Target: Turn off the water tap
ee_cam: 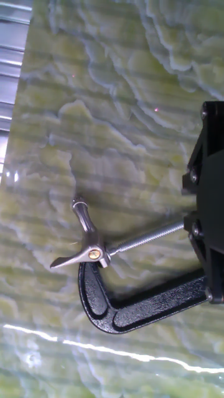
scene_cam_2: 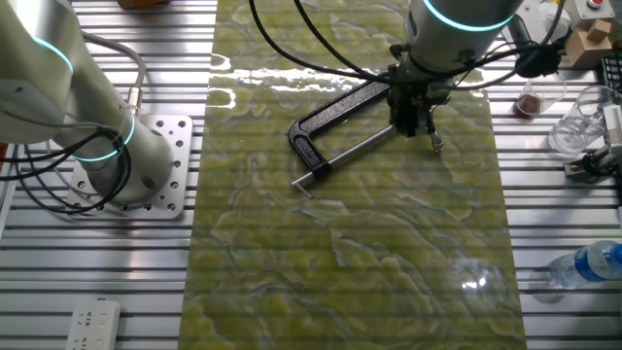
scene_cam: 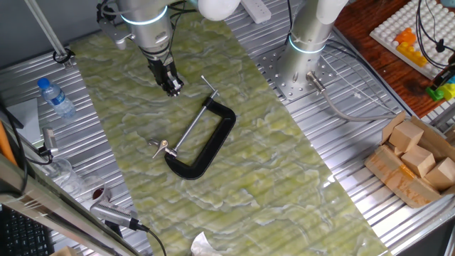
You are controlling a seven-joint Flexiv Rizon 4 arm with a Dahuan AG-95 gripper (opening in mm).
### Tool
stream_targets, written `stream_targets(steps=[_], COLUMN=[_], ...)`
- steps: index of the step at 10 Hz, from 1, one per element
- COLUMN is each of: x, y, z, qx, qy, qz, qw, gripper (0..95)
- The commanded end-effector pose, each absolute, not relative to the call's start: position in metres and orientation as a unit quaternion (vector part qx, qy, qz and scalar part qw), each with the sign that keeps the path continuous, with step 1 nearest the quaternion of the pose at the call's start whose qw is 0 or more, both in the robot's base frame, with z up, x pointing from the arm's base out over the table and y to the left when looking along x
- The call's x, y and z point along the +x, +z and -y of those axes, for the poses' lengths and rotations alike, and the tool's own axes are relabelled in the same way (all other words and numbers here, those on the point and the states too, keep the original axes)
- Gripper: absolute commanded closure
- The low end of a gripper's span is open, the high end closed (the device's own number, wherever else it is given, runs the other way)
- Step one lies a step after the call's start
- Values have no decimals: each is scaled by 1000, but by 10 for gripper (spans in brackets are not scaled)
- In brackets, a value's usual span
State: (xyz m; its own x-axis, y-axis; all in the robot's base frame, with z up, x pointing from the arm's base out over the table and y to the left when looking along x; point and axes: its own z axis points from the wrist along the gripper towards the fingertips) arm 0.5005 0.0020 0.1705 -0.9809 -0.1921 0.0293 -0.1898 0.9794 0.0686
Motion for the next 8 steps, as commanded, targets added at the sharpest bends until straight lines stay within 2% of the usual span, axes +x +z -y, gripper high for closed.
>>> stream_targets(steps=[1, 3, 8], x=[511, 535, 555], y=[166, 156, 135], z=[-11, -29, -79], qx=[93, 92, 72], qy=[-35, -37, -35], qz=[995, 995, 997], qw=[16, 15, 13], gripper=[950, 950, 950])
